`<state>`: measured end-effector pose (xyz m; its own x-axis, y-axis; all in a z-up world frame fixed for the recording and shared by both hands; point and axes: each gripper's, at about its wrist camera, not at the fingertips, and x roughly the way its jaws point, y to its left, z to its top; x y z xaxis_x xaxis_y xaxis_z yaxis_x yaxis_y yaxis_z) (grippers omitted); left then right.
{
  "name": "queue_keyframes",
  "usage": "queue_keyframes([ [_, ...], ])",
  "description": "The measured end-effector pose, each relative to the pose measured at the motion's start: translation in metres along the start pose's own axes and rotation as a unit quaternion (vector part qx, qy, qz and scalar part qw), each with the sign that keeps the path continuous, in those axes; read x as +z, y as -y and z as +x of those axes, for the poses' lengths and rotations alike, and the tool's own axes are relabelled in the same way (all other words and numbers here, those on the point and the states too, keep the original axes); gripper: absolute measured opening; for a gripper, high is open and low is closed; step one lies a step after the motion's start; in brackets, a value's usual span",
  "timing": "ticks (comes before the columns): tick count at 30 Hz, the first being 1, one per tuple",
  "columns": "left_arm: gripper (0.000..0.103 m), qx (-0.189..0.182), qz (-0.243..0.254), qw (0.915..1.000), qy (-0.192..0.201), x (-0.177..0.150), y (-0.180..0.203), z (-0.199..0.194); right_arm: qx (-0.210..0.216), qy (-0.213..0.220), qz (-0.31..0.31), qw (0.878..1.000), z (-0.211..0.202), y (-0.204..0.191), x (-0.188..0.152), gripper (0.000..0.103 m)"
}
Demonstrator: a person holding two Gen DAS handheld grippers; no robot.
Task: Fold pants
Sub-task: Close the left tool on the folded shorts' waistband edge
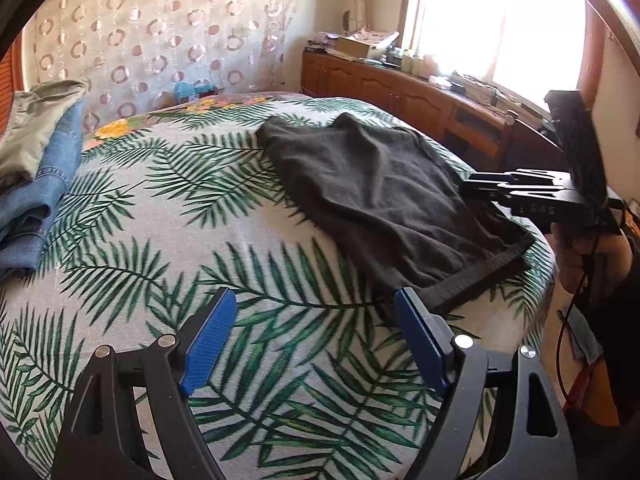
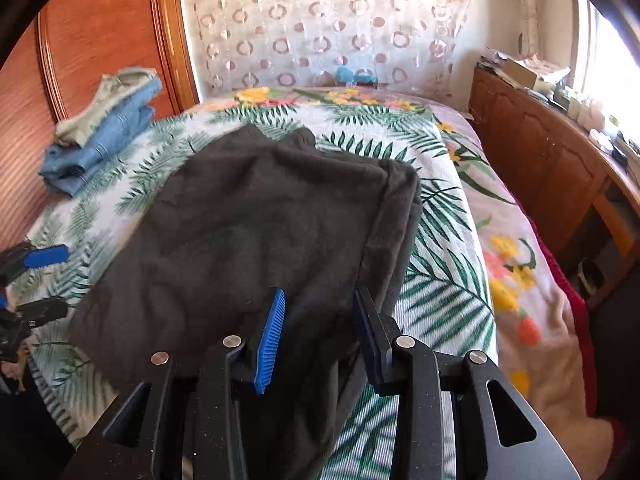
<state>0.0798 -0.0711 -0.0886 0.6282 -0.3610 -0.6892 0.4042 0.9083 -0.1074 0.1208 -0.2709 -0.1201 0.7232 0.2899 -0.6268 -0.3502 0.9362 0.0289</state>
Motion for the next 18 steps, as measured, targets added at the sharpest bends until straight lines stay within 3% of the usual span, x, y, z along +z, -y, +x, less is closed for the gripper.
queue_keyframes([
  [8, 0.064, -0.035, 0.040, 0.9985, -0.013, -0.003, 0.023, -0.001, 0.012, 0.028, 0.017, 0.999, -0.050, 0.002, -0.038, 0.037],
  [18, 0.046, -0.060, 0.063, 0.9956, -0.036, -0.006, 0.038, 0.009, 0.025, 0.020, 0.037, 0.999, -0.059, -0.003, -0.062, 0.037],
])
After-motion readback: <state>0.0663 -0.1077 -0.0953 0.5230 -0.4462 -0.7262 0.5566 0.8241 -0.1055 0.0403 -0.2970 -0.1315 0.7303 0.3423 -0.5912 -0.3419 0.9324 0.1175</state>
